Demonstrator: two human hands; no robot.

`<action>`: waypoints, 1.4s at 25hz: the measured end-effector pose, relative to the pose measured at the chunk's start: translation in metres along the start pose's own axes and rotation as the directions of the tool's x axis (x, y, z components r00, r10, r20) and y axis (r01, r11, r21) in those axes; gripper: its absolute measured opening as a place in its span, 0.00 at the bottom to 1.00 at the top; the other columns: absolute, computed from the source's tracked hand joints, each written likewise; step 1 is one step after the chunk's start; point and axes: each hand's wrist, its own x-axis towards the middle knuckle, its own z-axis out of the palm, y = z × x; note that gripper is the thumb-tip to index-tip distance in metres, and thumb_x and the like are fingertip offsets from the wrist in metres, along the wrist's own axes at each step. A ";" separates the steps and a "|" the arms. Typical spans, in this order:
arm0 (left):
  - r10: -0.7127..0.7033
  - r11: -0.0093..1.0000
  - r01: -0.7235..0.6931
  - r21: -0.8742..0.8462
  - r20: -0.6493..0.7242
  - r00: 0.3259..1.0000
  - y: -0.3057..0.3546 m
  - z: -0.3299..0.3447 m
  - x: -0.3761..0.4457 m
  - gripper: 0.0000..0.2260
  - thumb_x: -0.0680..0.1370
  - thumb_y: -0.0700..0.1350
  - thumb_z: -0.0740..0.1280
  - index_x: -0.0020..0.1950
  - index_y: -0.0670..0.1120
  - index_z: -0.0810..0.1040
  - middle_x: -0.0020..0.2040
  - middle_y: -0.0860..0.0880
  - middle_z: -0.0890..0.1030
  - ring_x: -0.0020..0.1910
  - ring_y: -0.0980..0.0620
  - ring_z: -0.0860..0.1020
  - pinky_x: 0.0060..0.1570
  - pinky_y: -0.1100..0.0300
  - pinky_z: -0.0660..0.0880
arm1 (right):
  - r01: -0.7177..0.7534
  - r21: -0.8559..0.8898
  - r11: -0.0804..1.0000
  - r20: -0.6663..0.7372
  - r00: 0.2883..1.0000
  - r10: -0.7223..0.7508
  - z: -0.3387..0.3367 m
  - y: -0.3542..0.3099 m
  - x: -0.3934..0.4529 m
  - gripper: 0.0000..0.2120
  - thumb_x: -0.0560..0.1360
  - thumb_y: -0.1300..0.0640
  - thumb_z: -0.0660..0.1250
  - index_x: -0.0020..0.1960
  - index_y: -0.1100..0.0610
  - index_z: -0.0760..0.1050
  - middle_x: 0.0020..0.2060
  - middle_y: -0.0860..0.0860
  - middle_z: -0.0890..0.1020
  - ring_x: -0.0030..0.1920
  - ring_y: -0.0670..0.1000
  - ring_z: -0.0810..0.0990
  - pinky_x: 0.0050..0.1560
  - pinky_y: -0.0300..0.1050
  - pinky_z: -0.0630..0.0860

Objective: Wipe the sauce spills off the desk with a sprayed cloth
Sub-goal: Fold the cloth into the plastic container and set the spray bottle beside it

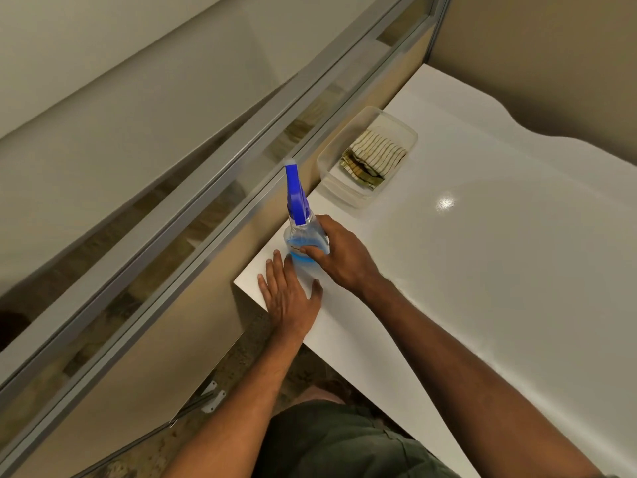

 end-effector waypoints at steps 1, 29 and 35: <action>0.010 1.000 -0.010 0.022 0.005 1.000 0.001 0.001 0.002 0.39 0.79 0.63 0.67 0.84 0.45 0.61 0.86 0.43 0.56 0.86 0.41 0.53 0.83 0.39 0.46 | -0.007 -0.003 1.000 -0.005 1.000 0.007 -0.006 0.000 -0.001 0.29 0.83 0.46 0.68 0.80 0.53 0.65 0.76 0.53 0.74 0.73 0.55 0.76 0.72 0.48 0.73; 0.072 0.966 -0.067 0.250 -0.013 0.997 0.010 0.021 0.032 0.38 0.81 0.67 0.52 0.86 0.46 0.57 0.87 0.44 0.51 0.86 0.41 0.50 0.80 0.29 0.49 | -0.059 -0.054 0.997 -0.428 0.903 0.030 -0.090 -0.009 0.096 0.27 0.81 0.48 0.71 0.76 0.55 0.69 0.73 0.52 0.77 0.71 0.55 0.77 0.69 0.55 0.78; 0.068 0.964 -0.069 0.256 0.013 0.998 0.009 0.021 0.032 0.39 0.81 0.66 0.53 0.86 0.45 0.56 0.87 0.43 0.49 0.87 0.41 0.48 0.81 0.31 0.48 | -0.059 -0.090 0.994 -0.401 0.916 0.018 -0.078 -0.001 0.101 0.28 0.82 0.47 0.70 0.77 0.56 0.68 0.73 0.53 0.77 0.70 0.56 0.78 0.63 0.44 0.73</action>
